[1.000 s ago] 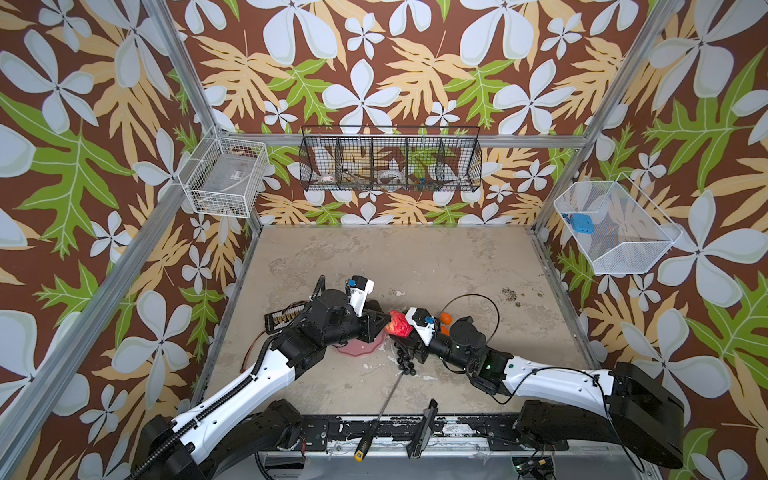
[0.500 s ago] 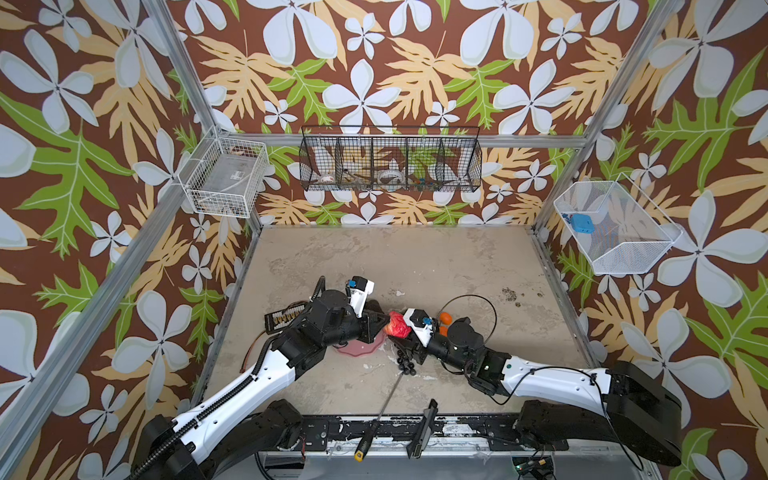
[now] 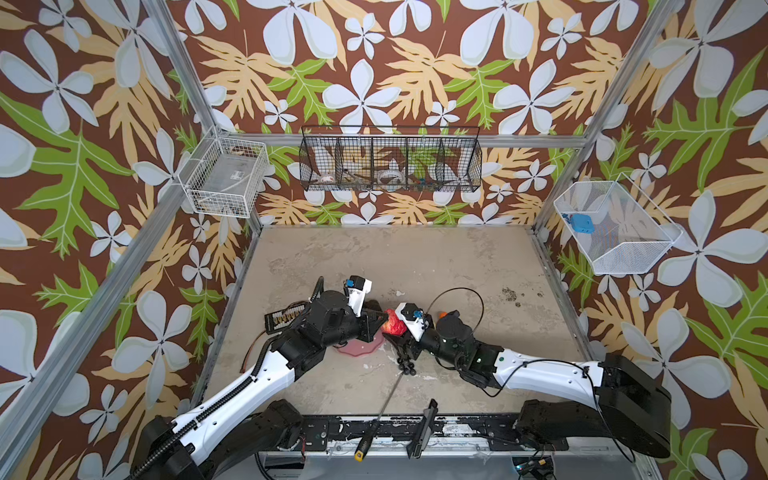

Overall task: Arrange fruit in a fruit bowl
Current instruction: Place the fruit in the fruit bowl.

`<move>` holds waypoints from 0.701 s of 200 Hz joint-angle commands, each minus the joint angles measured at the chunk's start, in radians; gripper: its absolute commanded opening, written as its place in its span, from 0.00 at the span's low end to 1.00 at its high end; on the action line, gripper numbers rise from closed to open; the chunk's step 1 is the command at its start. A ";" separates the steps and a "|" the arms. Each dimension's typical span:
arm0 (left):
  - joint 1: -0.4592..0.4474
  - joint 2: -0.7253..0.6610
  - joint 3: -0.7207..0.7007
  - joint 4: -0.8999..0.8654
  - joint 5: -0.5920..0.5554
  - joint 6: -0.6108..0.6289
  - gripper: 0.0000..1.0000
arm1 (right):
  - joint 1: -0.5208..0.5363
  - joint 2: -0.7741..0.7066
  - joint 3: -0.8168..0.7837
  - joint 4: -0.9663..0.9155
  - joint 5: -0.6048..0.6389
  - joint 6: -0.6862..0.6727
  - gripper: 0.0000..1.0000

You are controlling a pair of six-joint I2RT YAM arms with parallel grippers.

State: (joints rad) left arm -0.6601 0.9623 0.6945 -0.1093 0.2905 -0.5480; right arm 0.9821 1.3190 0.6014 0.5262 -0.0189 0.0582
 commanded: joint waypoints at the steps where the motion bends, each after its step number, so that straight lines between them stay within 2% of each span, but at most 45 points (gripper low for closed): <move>1: -0.001 -0.002 0.009 -0.019 -0.080 0.012 0.00 | 0.001 0.007 0.011 -0.038 0.024 0.051 0.84; 29: -0.001 0.001 0.016 -0.078 -0.208 0.057 0.00 | 0.001 -0.011 0.012 -0.065 0.035 0.063 0.93; 34: -0.001 0.002 0.014 -0.086 -0.234 0.065 0.00 | 0.001 -0.016 0.014 -0.073 0.039 0.063 1.00; 57: -0.001 0.010 0.013 -0.125 -0.364 0.086 0.00 | 0.001 -0.054 -0.001 -0.098 0.073 0.058 1.00; 97: -0.001 0.046 0.014 -0.207 -0.613 0.058 0.00 | -0.018 -0.183 -0.052 -0.157 0.226 0.097 1.00; 114: -0.001 0.064 0.009 -0.218 -0.663 0.031 0.00 | -0.027 -0.237 -0.073 -0.183 0.257 0.113 1.00; 140: -0.001 0.106 0.010 -0.235 -0.679 -0.002 0.00 | -0.031 -0.303 -0.105 -0.212 0.282 0.132 1.00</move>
State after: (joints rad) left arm -0.6613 1.0424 0.7021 -0.3103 -0.3042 -0.5064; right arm 0.9535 1.0584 0.5175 0.3542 0.2058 0.1539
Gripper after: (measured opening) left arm 0.051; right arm 0.999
